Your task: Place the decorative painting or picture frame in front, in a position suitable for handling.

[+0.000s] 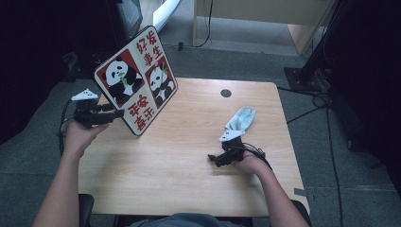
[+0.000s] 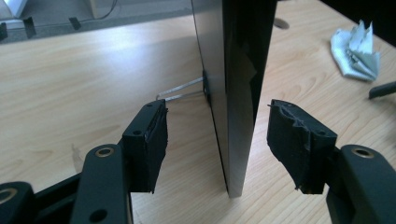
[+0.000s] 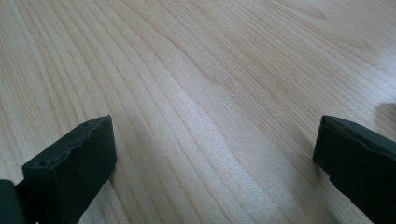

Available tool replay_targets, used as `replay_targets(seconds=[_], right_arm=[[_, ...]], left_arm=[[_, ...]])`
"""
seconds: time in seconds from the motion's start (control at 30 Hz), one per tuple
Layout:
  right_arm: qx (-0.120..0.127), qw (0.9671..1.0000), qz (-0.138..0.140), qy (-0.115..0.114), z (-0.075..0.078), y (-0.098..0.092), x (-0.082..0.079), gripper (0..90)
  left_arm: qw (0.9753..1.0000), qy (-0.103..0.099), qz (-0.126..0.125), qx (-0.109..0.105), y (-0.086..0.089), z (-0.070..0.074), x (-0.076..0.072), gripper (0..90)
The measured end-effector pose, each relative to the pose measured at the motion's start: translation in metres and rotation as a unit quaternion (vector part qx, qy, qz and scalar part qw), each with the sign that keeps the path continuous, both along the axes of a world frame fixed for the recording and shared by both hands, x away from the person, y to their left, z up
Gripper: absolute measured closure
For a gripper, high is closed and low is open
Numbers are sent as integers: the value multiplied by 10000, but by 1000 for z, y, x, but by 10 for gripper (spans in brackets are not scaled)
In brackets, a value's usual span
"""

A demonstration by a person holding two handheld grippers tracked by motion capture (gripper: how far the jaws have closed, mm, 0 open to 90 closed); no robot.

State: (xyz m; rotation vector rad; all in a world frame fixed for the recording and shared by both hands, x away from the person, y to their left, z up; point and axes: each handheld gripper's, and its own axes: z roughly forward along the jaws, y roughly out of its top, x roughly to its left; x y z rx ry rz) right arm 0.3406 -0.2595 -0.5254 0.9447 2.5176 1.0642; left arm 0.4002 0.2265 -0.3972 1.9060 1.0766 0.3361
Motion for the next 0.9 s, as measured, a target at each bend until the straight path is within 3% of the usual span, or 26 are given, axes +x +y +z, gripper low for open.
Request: replay_targets(seconds=[0.03, 0.37, 0.6, 0.73, 0.9], right_arm=[[1, 10000, -1, 1, 0, 0, 0, 0], [4, 10000, -3, -4, 0, 0, 0, 0], [-2, 10000, -17, -26, 0, 0, 0, 0], [-5, 10000, -17, -22, 0, 0, 0, 0], [-6, 10000, -13, -21, 0, 0, 0, 0]], left_arm=[[10000, 0, 0, 0, 0, 0, 0, 397], [9997, -123, 60, 210, 3, 55, 18, 405], [9998, -105, 38, 176, 2, 88, 33, 410], [9994, -76, 5, 341, -2, 101, 44, 418], [9997, 16, -56, 243, -3, 116, 58, 453]])
